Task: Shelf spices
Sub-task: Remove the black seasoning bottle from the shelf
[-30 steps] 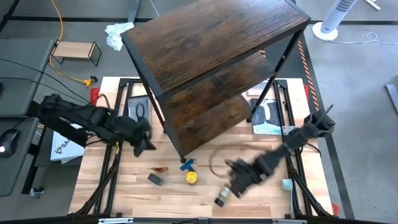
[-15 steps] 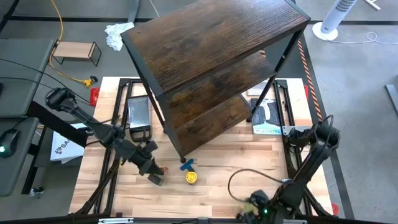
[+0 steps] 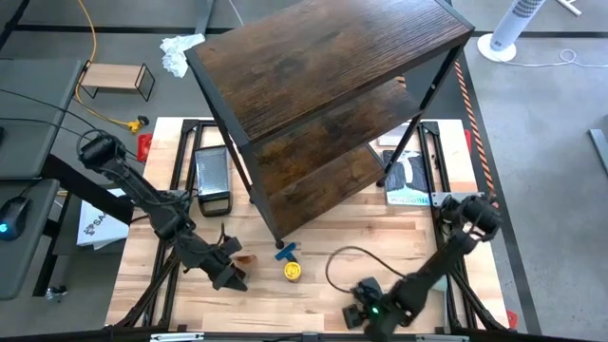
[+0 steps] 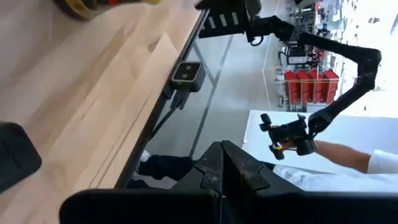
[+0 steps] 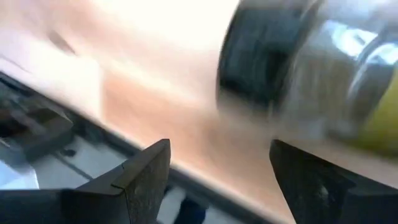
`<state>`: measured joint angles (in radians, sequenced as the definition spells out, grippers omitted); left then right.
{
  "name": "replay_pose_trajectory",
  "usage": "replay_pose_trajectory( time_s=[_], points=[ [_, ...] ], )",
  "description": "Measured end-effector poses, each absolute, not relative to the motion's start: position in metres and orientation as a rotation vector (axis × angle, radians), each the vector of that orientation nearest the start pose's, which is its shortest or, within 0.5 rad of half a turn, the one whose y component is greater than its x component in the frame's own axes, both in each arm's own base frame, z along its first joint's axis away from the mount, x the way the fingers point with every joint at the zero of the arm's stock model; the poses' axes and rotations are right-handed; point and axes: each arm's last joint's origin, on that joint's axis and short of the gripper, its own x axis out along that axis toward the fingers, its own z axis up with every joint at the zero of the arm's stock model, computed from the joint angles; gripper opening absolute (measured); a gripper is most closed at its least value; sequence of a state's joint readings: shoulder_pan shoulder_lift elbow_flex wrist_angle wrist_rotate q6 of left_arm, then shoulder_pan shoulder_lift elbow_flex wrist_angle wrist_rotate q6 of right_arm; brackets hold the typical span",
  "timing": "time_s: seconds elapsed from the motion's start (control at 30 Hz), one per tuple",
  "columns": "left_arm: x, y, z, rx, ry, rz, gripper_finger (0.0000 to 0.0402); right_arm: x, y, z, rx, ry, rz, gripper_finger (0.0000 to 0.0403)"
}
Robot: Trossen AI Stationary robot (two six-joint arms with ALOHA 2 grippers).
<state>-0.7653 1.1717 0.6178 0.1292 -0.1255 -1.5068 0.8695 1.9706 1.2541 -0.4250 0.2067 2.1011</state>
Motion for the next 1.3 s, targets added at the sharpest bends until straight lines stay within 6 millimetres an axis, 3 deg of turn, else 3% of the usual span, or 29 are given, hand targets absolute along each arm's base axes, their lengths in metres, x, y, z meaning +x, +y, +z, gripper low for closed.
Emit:
replay_pose_trajectory(
  time_s=[0.2, 0.47, 0.63, 0.9, 1.07, 1.3],
  points=[
    [0.163, -0.184, 0.242, -1.180, 0.730, -0.389, 0.0000, 0.260, 0.295, 0.177, 1.177, 1.106, -0.402, 0.0270],
    [0.150, -0.187, 0.241, -0.999, 0.626, -0.329, 0.0000, 0.281, 0.293, 0.219, 1.149, 0.951, -0.314, 0.0270],
    [0.169, -0.167, 0.241, -0.808, 0.495, -0.219, 0.0000, 0.314, 0.264, 0.240, 1.114, 0.752, -0.402, 0.0270],
    [0.192, -0.127, 0.247, -0.708, 0.463, -0.188, 0.0010, 0.345, 0.212, 0.274, 0.875, 0.788, -0.490, 0.0270],
    [0.191, -0.107, 0.255, -0.629, 0.405, -0.099, 0.0054, 0.341, 0.198, 0.289, 0.725, 0.860, -0.556, 0.0270],
    [0.195, -0.076, 0.264, -0.579, 0.318, 0.017, 0.0162, 0.321, 0.196, 0.289, 0.576, 0.938, -0.670, 0.0270]
  ],
)
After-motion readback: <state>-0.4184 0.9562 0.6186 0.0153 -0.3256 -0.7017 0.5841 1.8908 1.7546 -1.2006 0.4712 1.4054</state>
